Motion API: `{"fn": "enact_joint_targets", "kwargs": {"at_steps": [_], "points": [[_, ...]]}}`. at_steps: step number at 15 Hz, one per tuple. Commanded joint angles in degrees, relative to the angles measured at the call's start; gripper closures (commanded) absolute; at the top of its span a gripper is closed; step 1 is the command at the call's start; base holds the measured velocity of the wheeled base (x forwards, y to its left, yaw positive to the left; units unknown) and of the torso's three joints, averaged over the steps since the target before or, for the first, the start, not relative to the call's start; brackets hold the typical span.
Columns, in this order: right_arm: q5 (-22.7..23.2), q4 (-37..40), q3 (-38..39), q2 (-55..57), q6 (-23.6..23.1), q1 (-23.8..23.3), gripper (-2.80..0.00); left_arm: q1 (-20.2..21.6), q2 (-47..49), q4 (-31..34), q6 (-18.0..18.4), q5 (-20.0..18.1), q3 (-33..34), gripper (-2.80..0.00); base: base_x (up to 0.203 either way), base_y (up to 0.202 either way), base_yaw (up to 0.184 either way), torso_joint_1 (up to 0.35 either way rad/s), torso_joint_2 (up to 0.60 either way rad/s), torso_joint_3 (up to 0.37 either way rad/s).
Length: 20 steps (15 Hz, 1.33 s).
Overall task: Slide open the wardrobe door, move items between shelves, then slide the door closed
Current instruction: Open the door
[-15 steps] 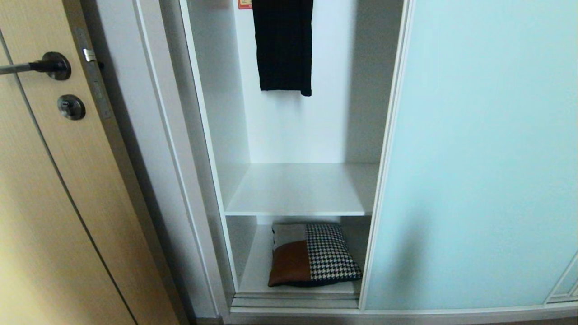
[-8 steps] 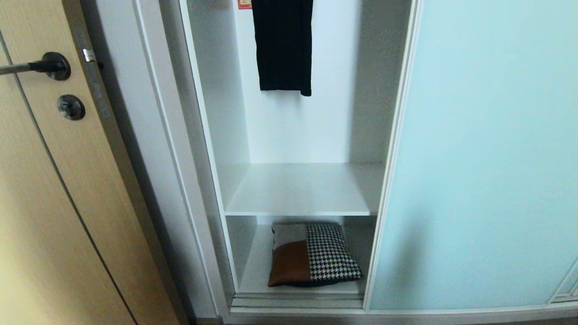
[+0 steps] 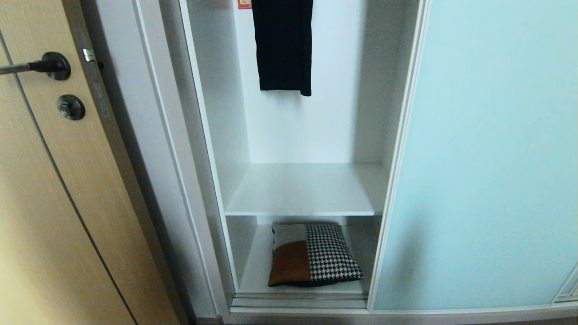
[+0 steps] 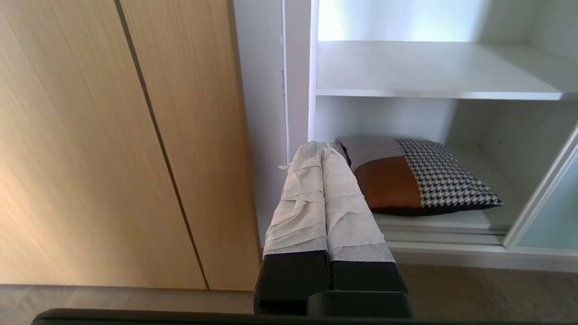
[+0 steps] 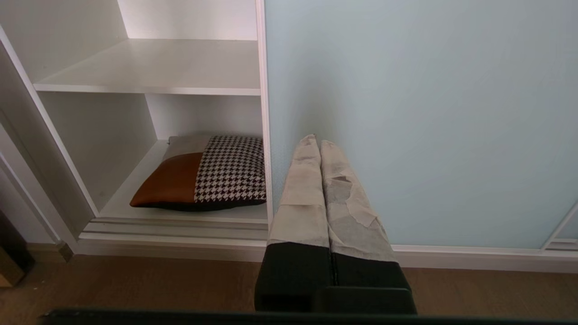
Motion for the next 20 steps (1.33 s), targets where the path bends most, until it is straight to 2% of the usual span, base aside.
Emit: {"fn": "enact_joint_targets", "kwargs": {"at_steps": [1, 20], "points": [[0.0, 0.0, 0.0, 0.1, 0.0, 0.0, 0.00, 0.0, 0.2, 0.0, -0.2, 0.0, 0.1, 0.00, 0.000, 0.000, 0.000, 0.000, 0.00, 0.000], [0.0, 0.1, 0.0, -0.1, -0.3, -0.1, 0.00, 0.0, 0.2, 0.0, -0.3, 0.0, 0.1, 0.00, 0.000, 0.000, 0.000, 0.000, 0.00, 0.000]]}}
